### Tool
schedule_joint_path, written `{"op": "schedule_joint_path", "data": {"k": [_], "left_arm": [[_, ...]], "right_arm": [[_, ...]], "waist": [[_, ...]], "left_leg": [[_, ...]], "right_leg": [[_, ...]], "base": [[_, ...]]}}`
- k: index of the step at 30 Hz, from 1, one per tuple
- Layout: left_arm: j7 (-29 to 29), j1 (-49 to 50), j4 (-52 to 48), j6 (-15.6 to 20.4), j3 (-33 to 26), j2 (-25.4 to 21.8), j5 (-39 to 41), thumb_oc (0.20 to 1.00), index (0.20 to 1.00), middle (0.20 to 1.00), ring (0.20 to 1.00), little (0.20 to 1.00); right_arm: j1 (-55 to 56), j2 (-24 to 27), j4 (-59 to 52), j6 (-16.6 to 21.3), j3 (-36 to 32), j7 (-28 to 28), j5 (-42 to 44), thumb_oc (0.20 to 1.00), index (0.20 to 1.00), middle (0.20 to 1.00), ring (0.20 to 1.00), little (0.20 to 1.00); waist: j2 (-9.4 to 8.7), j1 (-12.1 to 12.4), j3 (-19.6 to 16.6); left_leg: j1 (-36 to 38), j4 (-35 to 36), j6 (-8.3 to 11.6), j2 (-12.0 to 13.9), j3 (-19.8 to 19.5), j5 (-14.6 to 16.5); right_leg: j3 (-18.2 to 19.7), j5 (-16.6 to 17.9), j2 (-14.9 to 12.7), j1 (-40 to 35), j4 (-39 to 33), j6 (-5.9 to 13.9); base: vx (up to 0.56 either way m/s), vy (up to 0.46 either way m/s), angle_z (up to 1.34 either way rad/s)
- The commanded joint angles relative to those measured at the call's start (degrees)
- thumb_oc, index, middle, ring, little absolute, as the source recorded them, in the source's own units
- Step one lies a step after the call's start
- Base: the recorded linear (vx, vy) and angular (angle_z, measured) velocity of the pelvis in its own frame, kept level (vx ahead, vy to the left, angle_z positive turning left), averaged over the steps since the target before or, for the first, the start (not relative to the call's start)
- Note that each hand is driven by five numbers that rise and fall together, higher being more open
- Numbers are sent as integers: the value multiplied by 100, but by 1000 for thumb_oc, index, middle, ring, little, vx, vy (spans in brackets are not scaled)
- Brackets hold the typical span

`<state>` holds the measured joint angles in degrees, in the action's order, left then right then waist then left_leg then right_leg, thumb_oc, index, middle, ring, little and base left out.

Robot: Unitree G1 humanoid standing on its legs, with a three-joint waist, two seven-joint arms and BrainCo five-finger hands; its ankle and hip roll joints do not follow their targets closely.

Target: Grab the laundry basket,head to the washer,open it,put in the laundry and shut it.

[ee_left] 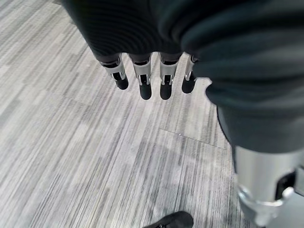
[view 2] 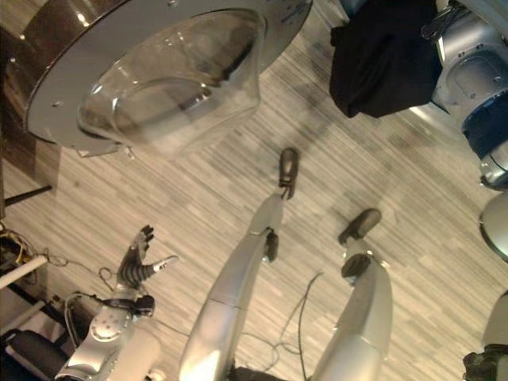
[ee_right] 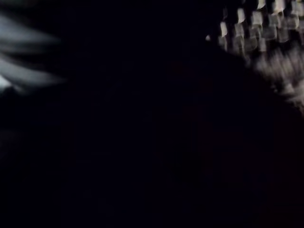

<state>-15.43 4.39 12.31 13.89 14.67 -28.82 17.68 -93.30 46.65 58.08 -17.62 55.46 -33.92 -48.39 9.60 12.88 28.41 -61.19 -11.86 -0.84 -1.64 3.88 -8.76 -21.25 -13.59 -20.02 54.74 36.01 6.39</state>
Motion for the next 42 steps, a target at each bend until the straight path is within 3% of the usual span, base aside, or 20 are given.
{"op": "schedule_joint_path", "data": {"k": [1,2,3,4,6,11,13,15,17,19,20,21,22,25,29,33,42], "left_arm": [[60,-158,437,-12,270,103,92,1000,1000,1000,1000,1000],[77,-213,452,-31,277,162,117,1000,1000,1000,1000,1000],[76,-196,453,-30,275,130,116,1000,1000,1000,1000,1000],[21,-253,533,-71,298,164,105,1000,1000,1000,1000,1000],[-40,-361,717,-95,388,146,148,1000,1000,1000,1000,1000],[-227,-527,910,-85,487,130,159,1000,1000,1000,1000,1000],[-362,-648,1004,-120,514,173,145,1000,1000,1000,1000,1000],[-483,-795,1085,-144,506,242,112,1000,1000,1000,1000,1000],[-529,-811,1078,-131,493,245,53,1000,1000,1000,1000,1000],[-638,-881,973,-47,429,323,-119,1000,1000,1000,1000,1000],[-641,-855,967,-48,434,324,-130,1000,1000,1000,1000,1000],[-684,-829,909,-14,353,360,-289,1000,1000,1000,1000,1000],[-685,-820,907,-15,356,361,-292,1000,1000,1000,1000,1000],[-781,-713,843,-40,303,383,-615,1000,1000,1000,1000,1000],[-908,-661,903,-57,293,479,-759,1000,1000,1000,1000,1000],[-1083,-674,981,-36,257,622,-632,1000,1000,1000,1000,1000],[-1304,-593,1073,42,187,749,-374,1000,1000,1000,1000,1000]], "right_arm": [[-1088,464,-202,486,161,132,1360,1000,1000,1000,1000,1000],[-654,294,-336,837,-497,128,2329,1000,1000,1000,1000,1000],[-601,303,-347,854,-541,112,2355,1000,1000,1000,1000,1000],[-164,-24,-515,1245,-1376,57,3596,1000,1000,1000,1000,1000],[165,-349,-559,1689,-1955,-91,4651,1000,1000,1000,1000,1000],[601,-799,-1265,2148,-2498,-516,5377,1000,1000,1000,1000,1000],[838,-1208,-1666,2339,-2865,-806,5607,1000,1000,1000,1000,1000],[1308,-1764,-2483,2396,-3284,-1157,5277,1000,1000,1000,1000,1000],[1550,-1881,-2826,2275,-3420,-1279,4915,1000,1000,1000,1000,1000],[2154,-2082,-3622,2127,-3497,-1563,3724,1000,1000,1000,1000,1000],[2239,-2099,-3718,2079,-3524,-1559,3656,1000,1000,1000,1000,1000],[2684,-2062,-4328,1965,-3339,-1541,2673,1000,1000,1000,1000,1000],[2706,-2064,-4352,1952,-3345,-1534,2662,1000,1000,1000,1000,1000],[3874,-2247,-5478,2196,-2846,-1164,1809,1000,1000,1000,1000,1000],[4965,-2396,-5711,2372,-2496,-872,1709,1000,1000,1000,1000,1000],[6305,-2877,-4944,2443,-2064,-452,2300,1000,1000,1000,1000,1000],[7236,-3323,-3631,2300,-1909,-501,2769,1000,1000,1000,1000,1000]], "waist": [[-308,407,-655],[-276,358,-610],[-305,360,-619],[-272,299,-561],[-307,289,-510],[-312,276,-369],[-283,244,-301],[-278,186,-213],[-285,165,-195],[-248,130,-131],[-246,129,-140],[-258,88,-105],[-257,88,-110],[-388,-72,-45],[-531,-259,16],[-707,-522,114],[-820,-768,136]], "left_leg": [[313,-7,157,-90,-56,664],[359,-3,152,-74,-52,654],[367,-4,155,-76,-54,656],[422,-7,144,-50,-53,659],[493,-12,143,-29,-29,674],[634,-7,125,-3,-5,686],[691,-9,113,8,17,695],[783,-39,106,34,58,723],[826,-33,107,27,55,724],[895,-8,113,10,53,706],[914,1,114,9,51,702],[948,22,121,6,55,686],[953,24,121,6,54,685],[1020,66,141,68,80,632],[1082,105,161,141,118,578],[1166,221,222,243,161,449],[1184,400,278,302,148,321]], "right_leg": [[-406,-363,790,-1813,-1100,-295],[-401,-410,832,-1841,-1105,-345],[-404,-416,831,-1850,-1103,-349],[-379,-440,851,-1832,-1049,-380],[-342,-443,852,-1865,-1039,-388],[-278,-429,855,-1951,-1030,-399],[-244,-424,856,-1976,-1015,-412],[-207,-426,864,-2045,-1029,-421],[-198,-431,873,-2107,-1056,-424],[-178,-421,893,-2164,-1110,-422],[-181,-417,896,-2184,-1119,-422],[-155,-397,920,-2221,-1173,-415],[-156,-396,921,-2226,-1176,-415],[-93,-301,971,-2273,-1261,-395],[-67,-212,998,-2319,-1329,-371],[-103,-115,1045,-2413,-1516,-342],[-187,-74,1123,-2401,-1582,-354]], "base": [[2,-22,-21],[1,-19,-14],[-6,-13,-3],[-13,-8,8],[-19,-13,8],[-9,-7,-4],[0,0,0],[-10,-4,-3],[-16,-11,-10],[-24,1,-10],[-32,1,-7],[0,0,0],[-37,5,-1],[-62,17,1],[-49,12,-2],[-55,3,-11],[-24,-5,-4]]}}
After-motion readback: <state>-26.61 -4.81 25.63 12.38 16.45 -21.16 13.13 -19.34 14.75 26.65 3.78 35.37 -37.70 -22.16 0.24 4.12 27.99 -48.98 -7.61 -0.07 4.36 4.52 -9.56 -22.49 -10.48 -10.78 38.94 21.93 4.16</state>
